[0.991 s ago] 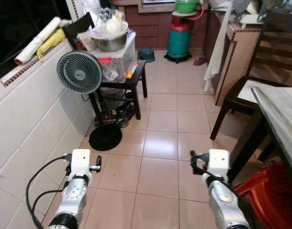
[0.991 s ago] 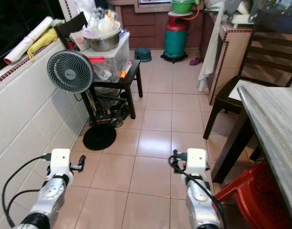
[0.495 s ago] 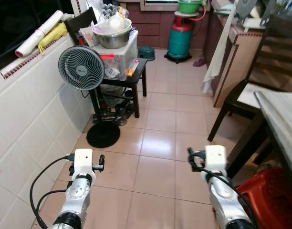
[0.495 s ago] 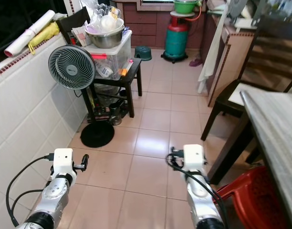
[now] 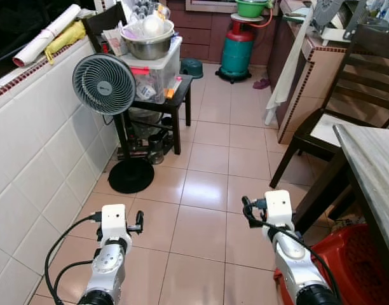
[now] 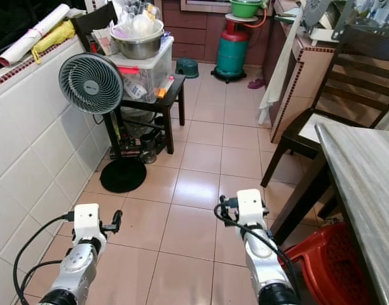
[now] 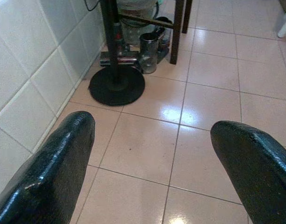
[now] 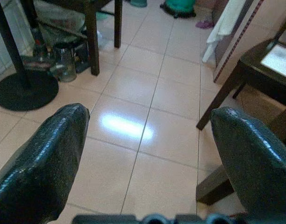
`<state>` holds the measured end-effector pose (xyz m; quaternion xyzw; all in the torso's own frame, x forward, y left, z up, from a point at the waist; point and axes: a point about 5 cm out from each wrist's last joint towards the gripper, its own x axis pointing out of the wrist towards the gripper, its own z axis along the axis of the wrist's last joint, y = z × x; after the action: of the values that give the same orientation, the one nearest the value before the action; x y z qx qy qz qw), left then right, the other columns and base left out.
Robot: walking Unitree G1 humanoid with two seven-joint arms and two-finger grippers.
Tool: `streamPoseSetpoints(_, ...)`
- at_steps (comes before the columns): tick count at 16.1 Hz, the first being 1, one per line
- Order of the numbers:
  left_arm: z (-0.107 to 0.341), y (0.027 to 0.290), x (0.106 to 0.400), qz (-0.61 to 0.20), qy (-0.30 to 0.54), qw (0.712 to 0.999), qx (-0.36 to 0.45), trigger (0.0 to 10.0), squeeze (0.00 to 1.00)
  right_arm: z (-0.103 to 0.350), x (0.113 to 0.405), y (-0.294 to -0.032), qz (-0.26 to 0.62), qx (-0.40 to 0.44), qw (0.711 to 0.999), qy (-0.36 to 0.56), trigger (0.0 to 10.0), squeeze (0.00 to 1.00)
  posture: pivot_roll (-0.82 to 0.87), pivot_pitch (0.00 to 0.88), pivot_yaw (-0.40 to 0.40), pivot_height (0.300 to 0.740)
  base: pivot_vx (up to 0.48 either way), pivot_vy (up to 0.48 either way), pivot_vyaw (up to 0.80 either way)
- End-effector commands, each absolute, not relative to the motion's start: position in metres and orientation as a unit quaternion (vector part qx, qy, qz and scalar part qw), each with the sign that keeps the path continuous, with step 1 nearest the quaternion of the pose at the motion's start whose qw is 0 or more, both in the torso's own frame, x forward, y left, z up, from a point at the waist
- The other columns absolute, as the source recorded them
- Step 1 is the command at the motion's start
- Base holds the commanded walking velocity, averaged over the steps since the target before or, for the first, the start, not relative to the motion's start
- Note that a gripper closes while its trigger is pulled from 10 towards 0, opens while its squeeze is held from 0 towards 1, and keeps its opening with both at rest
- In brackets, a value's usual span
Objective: Setting the table
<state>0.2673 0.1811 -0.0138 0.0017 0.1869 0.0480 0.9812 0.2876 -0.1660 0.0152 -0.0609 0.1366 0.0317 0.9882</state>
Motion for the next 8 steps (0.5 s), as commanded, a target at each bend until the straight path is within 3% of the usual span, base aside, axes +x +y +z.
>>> streamPoseSetpoints(1, -0.012, 0.182, 0.270, 0.046, 0.186, 0.981, 0.002, 10.0, 0.00, 0.016, 0.289, -0.166, 0.027, -0.054, 0.989, 0.132, 10.0, 0.00, -0.07, 0.000, -0.009, 0.740, 0.000, 0.000, 0.00)
streamPoseSetpoints(8, -0.027, 0.193, 0.256, 0.042, 0.237, 0.970, 0.027, 10.0, 0.00, -0.010, 0.271, -0.169, 0.019, -0.027, 0.979, 0.200, 10.0, 0.00, -0.07, 0.000, 0.007, 0.740, 0.000, 0.000, 0.00)
